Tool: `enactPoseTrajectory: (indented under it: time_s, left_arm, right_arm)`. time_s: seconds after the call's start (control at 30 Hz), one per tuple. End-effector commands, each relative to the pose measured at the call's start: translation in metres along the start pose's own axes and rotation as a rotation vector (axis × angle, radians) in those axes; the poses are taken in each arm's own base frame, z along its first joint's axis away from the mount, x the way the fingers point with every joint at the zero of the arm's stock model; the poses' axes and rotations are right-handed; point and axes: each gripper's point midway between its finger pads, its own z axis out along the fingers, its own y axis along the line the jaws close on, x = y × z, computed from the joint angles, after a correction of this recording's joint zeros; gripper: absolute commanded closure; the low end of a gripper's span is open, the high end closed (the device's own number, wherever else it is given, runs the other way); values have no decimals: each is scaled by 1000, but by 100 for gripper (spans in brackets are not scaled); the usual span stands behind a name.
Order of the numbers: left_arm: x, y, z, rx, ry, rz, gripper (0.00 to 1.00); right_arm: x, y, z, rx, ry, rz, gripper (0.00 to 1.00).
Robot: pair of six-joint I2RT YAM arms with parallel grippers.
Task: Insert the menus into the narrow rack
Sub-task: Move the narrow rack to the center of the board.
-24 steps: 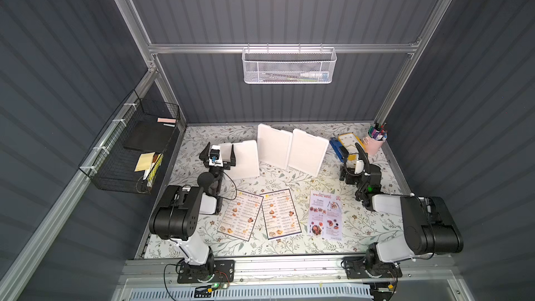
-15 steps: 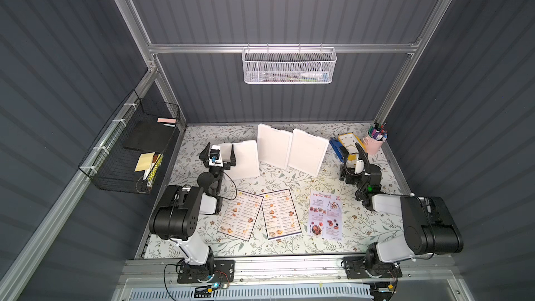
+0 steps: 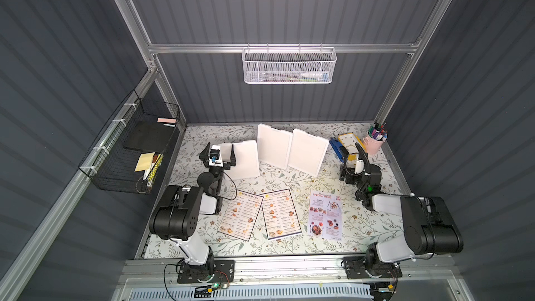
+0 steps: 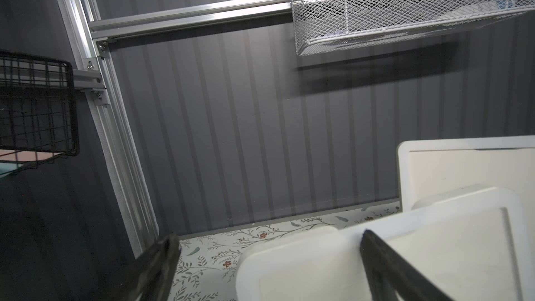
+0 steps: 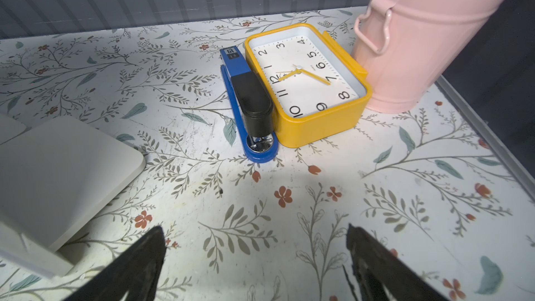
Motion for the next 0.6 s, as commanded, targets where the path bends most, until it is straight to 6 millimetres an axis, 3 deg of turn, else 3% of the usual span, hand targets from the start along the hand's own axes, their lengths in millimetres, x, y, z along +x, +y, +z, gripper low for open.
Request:
enactPoseTrajectory:
  time_s: [0.0, 0.1, 0.2, 0.27, 0.33, 0.4, 0.47, 0.57]
  left_arm:
    - [-38, 11, 1, -42, -158, 15, 1]
    - [-38, 10, 1, -42, -160, 13, 1]
    - [-54, 15, 5, -58, -161, 21, 1]
    - [-53, 30, 33, -120, -27, -105, 1]
    - [-34, 47, 46, -225, 99, -141, 1]
    - [-41, 35, 47, -153, 71, -140, 1]
    - [-65, 40, 37, -166, 31, -158, 1]
    - [-126, 38, -7, -109, -164, -198, 1]
  right_arm:
    - [-11, 3, 1, -22, -35, -15, 1]
    - [-15, 5, -2, -29, -62, -14, 1]
    - [-29, -2, -19, 10, -121, 9, 1]
    - [-35, -16, -35, 92, -104, 75, 1]
    - [-42, -23, -54, 138, -59, 163, 1]
    - [-50, -17, -71, 109, -27, 239, 1]
    - [-56, -24, -90, 153, -23, 384, 1]
    - [-63, -22, -111, 143, -24, 476, 1]
